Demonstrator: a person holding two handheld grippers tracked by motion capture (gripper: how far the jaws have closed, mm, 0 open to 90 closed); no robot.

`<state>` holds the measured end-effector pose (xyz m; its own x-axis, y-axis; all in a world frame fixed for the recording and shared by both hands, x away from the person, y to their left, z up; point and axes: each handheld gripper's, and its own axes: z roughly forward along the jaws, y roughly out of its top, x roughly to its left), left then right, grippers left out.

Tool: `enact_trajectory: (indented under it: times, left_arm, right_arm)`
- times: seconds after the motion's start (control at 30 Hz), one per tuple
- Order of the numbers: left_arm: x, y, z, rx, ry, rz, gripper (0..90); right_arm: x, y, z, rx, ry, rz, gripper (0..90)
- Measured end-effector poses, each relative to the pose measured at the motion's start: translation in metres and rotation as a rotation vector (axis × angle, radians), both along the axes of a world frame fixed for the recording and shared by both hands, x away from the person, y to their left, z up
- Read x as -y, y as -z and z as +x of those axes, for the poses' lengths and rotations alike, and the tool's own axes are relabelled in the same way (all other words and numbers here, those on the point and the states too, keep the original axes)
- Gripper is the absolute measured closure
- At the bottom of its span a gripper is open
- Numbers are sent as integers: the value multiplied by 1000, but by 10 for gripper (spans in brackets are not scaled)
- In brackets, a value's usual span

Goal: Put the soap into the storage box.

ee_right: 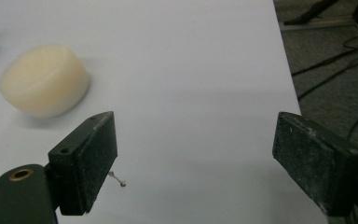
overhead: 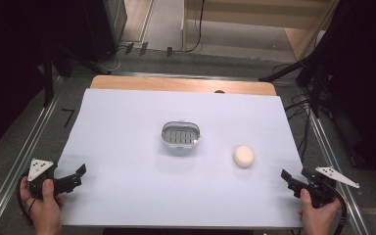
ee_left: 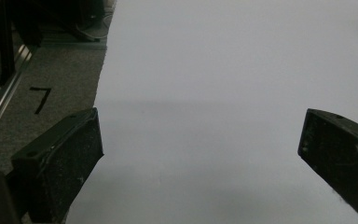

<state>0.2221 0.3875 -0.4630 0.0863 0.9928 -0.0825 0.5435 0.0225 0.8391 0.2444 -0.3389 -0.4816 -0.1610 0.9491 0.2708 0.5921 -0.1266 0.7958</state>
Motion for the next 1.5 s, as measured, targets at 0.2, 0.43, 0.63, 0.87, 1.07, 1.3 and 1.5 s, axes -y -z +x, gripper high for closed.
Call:
enact_trajectory:
  times: [0.2,0.43,0.63,0.87,1.07,1.3,1.5]
  left_arm:
    - [0,0,-1,6,3,-3,3]
    - [0,0,-1,3,4,2,3]
    - [0,0,-1,1,-1,2,3]
    - [1,0,0,-3,-1,3,3]
    - [2,0,0,-3,4,16,3]
    - [2,0,0,-3,1,20,3]
    - [2,0,0,-4,2,20,3]
  right_arm:
    - [-14,-3,5,7,15,-85,171]
    - [-28,-4,9,-1,-53,-89,357]
    - [-36,-10,15,-27,-102,-80,309]
    - [-53,-18,22,-66,-118,-74,195]
    - [-73,-22,32,-76,-147,-76,152]
    - [-96,-23,45,-85,-161,-80,118]
    - [-115,-22,53,-103,-157,-85,99]
